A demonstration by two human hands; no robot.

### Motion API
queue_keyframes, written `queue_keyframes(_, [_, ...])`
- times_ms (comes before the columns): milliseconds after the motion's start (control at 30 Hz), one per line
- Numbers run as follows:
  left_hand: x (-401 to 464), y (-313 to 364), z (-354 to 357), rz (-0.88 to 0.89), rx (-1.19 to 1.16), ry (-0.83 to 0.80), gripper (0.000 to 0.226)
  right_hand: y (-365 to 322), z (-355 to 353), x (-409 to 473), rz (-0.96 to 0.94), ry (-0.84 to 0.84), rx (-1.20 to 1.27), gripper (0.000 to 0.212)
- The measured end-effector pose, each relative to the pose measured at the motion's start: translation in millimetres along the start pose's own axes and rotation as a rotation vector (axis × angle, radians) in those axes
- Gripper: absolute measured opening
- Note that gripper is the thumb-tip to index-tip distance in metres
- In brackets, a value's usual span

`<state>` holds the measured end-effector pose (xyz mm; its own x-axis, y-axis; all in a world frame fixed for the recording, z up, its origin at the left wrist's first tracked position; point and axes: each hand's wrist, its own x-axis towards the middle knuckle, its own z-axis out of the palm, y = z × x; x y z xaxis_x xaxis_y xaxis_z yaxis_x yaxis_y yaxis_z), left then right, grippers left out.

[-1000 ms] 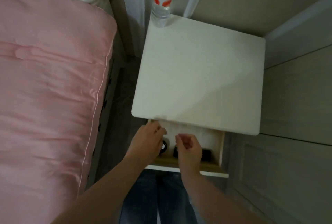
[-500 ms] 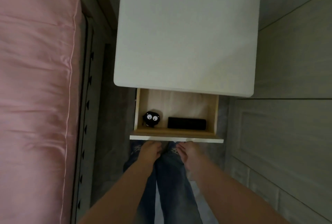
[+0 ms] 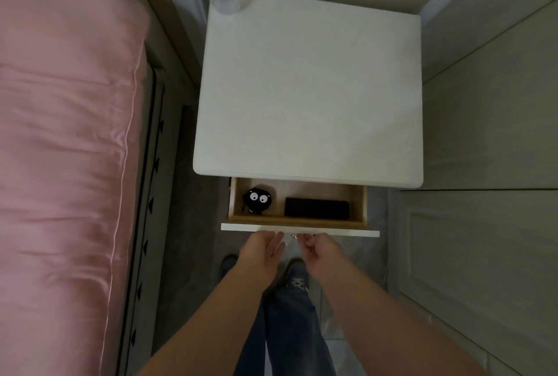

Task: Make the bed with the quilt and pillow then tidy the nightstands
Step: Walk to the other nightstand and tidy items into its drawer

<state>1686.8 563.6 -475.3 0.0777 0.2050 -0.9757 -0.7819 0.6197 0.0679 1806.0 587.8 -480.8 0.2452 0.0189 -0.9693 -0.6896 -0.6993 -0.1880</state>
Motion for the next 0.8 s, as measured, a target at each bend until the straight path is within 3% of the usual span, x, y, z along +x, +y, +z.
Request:
queue_keyframes(100, [0.3, 13.1, 9.7, 0.036, 0.010, -0.021, 0.030, -5.2, 14.0, 2.8, -0.056, -0.028, 0.042, 0.033])
queue_keyframes(200, [9.8, 32.6, 19.9, 0.067, 0.076, -0.022, 0.031, -15.7, 27.6, 5.8, -0.088, -0.100, 0.071, 0.052])
queue_keyframes(367, [21.0, 58.3, 42.4, 0.086, 0.170, 0.011, 0.041, -40.5, 47.1, 3.8, -0.079, -0.137, 0.068, 0.031])
queue_keyframes(533, [21.1, 69.0, 60.5, 0.112, 0.205, -0.009, 0.020, -52.5, 62.0, 11.5, -0.108, -0.217, 0.056, 0.039])
queue_keyframes(800, [7.6, 82.2, 66.1, 0.142, 0.145, -0.016, 0.024, -65.0, 53.3, 15.6, -0.153, -0.375, -0.131, 0.063])
